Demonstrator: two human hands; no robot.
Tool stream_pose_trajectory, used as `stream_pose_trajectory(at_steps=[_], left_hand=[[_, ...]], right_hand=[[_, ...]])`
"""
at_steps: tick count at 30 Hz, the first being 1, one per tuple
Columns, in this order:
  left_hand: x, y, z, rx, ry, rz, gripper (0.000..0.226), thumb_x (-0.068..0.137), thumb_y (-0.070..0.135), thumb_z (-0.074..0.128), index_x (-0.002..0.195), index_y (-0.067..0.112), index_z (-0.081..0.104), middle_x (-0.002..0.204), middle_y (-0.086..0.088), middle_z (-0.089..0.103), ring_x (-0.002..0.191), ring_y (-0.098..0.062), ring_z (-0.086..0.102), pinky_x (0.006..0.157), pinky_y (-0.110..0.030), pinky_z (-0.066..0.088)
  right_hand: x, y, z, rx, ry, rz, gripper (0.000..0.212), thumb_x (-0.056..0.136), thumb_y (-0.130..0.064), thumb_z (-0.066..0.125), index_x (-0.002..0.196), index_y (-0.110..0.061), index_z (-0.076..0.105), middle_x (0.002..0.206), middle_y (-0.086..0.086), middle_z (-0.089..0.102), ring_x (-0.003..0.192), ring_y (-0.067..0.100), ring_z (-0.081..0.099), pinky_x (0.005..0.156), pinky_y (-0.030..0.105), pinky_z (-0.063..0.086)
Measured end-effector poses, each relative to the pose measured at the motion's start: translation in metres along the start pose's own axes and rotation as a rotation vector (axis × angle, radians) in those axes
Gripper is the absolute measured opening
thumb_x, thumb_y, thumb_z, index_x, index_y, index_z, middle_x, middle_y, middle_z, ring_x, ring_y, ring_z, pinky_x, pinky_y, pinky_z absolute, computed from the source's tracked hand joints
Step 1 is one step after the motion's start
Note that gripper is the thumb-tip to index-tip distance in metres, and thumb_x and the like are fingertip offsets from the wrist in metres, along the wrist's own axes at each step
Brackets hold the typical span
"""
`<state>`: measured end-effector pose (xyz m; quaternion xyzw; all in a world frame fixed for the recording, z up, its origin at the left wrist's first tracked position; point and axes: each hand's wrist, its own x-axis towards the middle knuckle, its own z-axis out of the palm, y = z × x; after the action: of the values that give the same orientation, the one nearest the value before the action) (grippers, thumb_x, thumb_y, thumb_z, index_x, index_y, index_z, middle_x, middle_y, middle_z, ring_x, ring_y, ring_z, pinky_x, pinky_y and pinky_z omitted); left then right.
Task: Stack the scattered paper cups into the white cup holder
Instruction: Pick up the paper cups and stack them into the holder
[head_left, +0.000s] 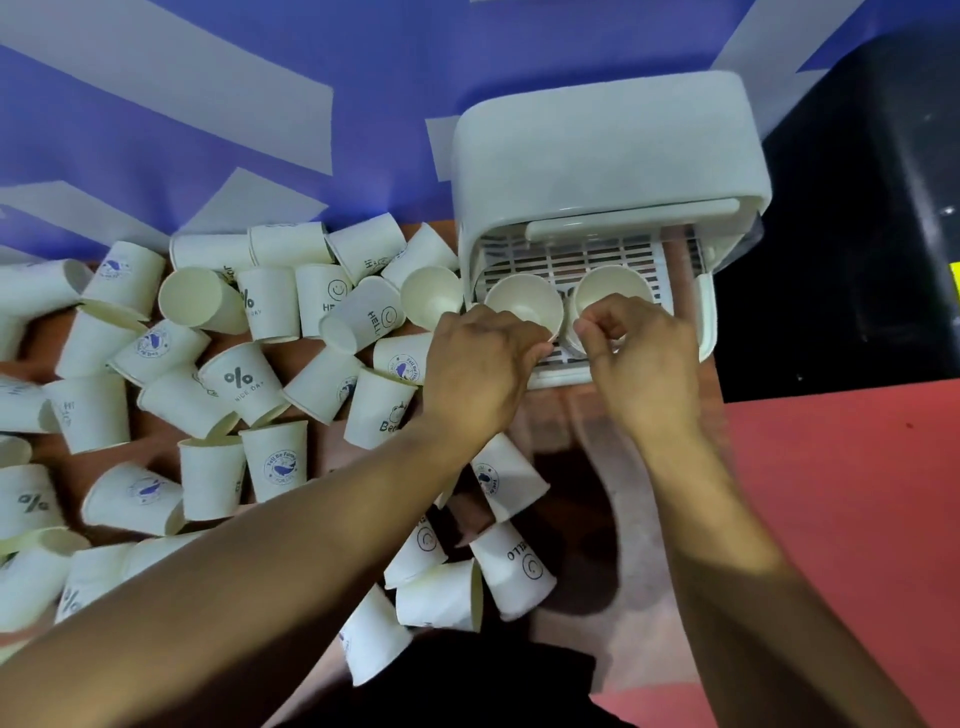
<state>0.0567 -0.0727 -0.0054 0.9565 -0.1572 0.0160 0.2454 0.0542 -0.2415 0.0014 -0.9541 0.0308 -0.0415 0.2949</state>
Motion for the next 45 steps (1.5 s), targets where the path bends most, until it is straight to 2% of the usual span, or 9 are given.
stream_pose_trajectory(at_steps=[3,6,9,12,19,28,33,38,45], left_hand=[[-0.002,0.001,0.003,-0.045,0.051,0.011,0.019,0.087,0.033,0.066,0.100,0.022,0.075,0.093,0.002,0.072,0.086,-0.027,0.064,0.074,-0.039,0.048],[-0.010,-0.004,-0.003,-0.157,0.180,0.028,0.027,0.086,0.031,0.071,0.110,0.017,0.071,0.110,-0.001,0.066,0.098,-0.025,0.059,0.079,-0.038,0.047],[-0.017,-0.019,-0.018,-0.194,0.306,-0.027,0.024,0.088,0.029,0.070,0.109,0.015,0.072,0.109,-0.003,0.063,0.099,-0.023,0.058,0.082,-0.036,0.046],[-0.021,-0.046,-0.035,-0.178,0.317,-0.154,0.020,0.089,0.028,0.068,0.105,0.017,0.070,0.105,-0.003,0.063,0.095,-0.021,0.057,0.081,-0.032,0.045],[0.006,-0.122,-0.065,-0.042,-0.046,-0.472,0.023,0.088,0.032,0.066,0.110,0.026,0.067,0.118,0.001,0.064,0.101,-0.020,0.062,0.084,-0.032,0.046],[0.042,-0.160,-0.041,0.137,-0.449,-0.347,0.059,0.085,0.046,0.067,0.137,0.029,0.046,0.140,-0.001,0.046,0.116,-0.027,0.056,0.093,-0.043,0.050],[0.051,-0.165,-0.032,0.185,-0.427,-0.283,0.058,0.085,0.045,0.066,0.133,0.021,0.041,0.129,-0.004,0.053,0.108,-0.029,0.058,0.085,-0.043,0.049],[0.048,-0.170,-0.030,0.196,-0.419,-0.334,0.053,0.083,0.052,0.062,0.121,0.020,0.043,0.116,-0.007,0.059,0.100,-0.032,0.059,0.083,-0.045,0.051],[0.053,-0.162,-0.049,0.043,-0.399,-0.431,0.018,0.087,0.038,0.062,0.099,0.025,0.064,0.101,-0.002,0.069,0.093,-0.024,0.062,0.084,-0.038,0.053]], right_hand=[[-0.001,-0.007,-0.004,0.034,-0.002,0.032,0.006,0.085,-0.023,0.065,0.086,-0.018,0.067,0.082,-0.001,0.068,0.077,0.022,0.063,0.068,0.042,0.052],[-0.009,-0.025,-0.014,0.089,0.142,0.009,0.009,0.083,-0.017,0.069,0.091,-0.012,0.068,0.087,0.001,0.069,0.084,0.019,0.061,0.072,0.036,0.050],[-0.018,-0.051,-0.017,0.144,0.244,-0.068,0.008,0.083,-0.013,0.068,0.090,-0.009,0.069,0.085,0.002,0.068,0.086,0.020,0.061,0.073,0.033,0.049],[-0.026,-0.079,-0.006,0.189,0.233,-0.164,0.007,0.083,-0.010,0.069,0.089,-0.008,0.068,0.084,0.004,0.068,0.078,0.024,0.063,0.070,0.031,0.048],[-0.024,-0.138,0.054,0.114,-0.038,-0.189,0.018,0.082,-0.021,0.066,0.099,-0.014,0.067,0.092,0.002,0.065,0.084,0.024,0.061,0.067,0.034,0.049],[0.005,-0.132,0.128,-0.273,-0.239,0.005,0.029,0.084,-0.021,0.060,0.113,-0.016,0.056,0.109,0.004,0.056,0.090,0.027,0.061,0.060,0.029,0.031],[0.010,-0.120,0.141,-0.289,-0.285,0.049,0.032,0.082,-0.014,0.060,0.114,-0.012,0.056,0.109,0.006,0.057,0.093,0.029,0.062,0.063,0.030,0.034],[0.016,-0.114,0.142,-0.237,-0.312,0.064,0.034,0.081,-0.006,0.058,0.115,-0.011,0.058,0.109,0.008,0.060,0.096,0.032,0.060,0.069,0.032,0.040],[0.016,-0.122,0.130,-0.168,-0.089,-0.024,0.018,0.078,-0.006,0.062,0.095,-0.010,0.066,0.088,0.009,0.064,0.076,0.033,0.062,0.058,0.029,0.034]])
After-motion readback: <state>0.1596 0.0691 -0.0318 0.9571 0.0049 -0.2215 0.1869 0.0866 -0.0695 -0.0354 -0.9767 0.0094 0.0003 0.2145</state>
